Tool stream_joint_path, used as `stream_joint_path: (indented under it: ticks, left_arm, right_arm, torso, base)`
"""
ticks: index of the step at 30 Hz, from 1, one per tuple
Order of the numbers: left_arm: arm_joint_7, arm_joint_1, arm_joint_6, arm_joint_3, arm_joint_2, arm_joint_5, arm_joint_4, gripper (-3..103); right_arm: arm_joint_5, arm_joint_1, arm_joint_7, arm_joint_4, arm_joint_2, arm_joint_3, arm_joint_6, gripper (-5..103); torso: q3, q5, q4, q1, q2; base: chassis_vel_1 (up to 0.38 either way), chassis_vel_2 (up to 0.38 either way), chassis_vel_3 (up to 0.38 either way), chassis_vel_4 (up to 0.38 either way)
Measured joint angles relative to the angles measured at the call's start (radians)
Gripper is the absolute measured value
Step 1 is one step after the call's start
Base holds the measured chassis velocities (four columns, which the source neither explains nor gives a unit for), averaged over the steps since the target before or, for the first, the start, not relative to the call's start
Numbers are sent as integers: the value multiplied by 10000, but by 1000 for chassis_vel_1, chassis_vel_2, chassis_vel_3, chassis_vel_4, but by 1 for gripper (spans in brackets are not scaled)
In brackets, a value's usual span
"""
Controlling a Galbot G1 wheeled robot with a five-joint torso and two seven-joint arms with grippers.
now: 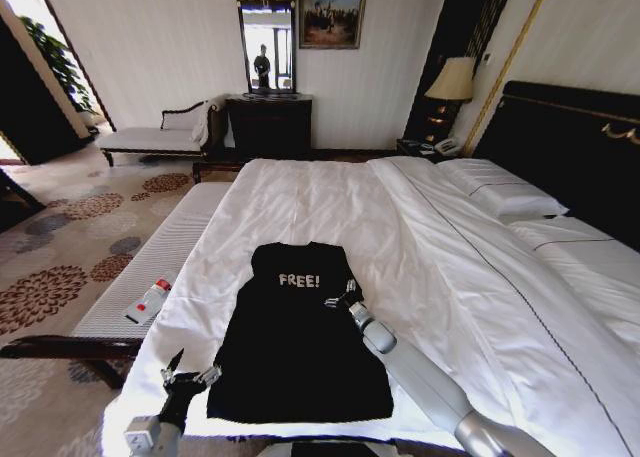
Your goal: Fold the clothes on the bed.
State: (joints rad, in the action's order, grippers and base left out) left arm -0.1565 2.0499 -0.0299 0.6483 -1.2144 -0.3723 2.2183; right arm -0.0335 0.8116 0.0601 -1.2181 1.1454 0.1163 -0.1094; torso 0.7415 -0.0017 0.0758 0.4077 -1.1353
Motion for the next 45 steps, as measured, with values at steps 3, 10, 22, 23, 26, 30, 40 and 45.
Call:
stream_joint_path:
  ticks: [3,10,22,23,26,30,40,45]
  left_arm:
    - [1,-10,-3,18,0,-48,7,100]
    - [1,-41,-9,32,-11,-169,-11,100]
    - [-34,-88,12,126,-32,-373,-61,100]
    - [-35,-83,15,155,-40,-401,-62,100]
    - [-35,-76,17,203,-47,-446,-64,100]
    - [-38,-84,17,278,-57,-498,-93,100]
    - [-44,-26,8,326,-129,-492,-54,100]
    - [-44,57,-76,363,-142,-385,-48,100]
  right_arm:
    - [-46,-132,-2,162,3,-23,-15,100]
    - [-97,-168,-10,239,-27,4,-101,89]
    - [-115,-166,-45,234,-53,94,-132,51]
    - [-115,-167,-45,235,-69,114,-132,46]
    - [-108,-166,-45,234,-105,137,-139,35]
    - [-102,-166,-43,218,-133,142,-146,19]
    - [-159,-109,4,64,-142,56,-151,1]
    - [-895,24,257,-283,-143,-143,275,1]
  torso:
    - [0,0,-1,0,0]
    - [0,0,0,0,0]
    - [0,0,-1,0,0]
    - [0,0,-1,0,0]
    - [0,1,-1,0,0]
    - [1,0,-1,0,0]
    - [0,1,-1,0,0]
    - [0,1,-1,0,0]
  base:
    - [0,0,0,0]
    - [0,0,0,0]
    - [0,0,0,0]
    - [0,0,0,0]
    - [0,0,0,0]
    - [0,0,0,0]
    - [0,0,0,0]
    - [0,0,0,0]
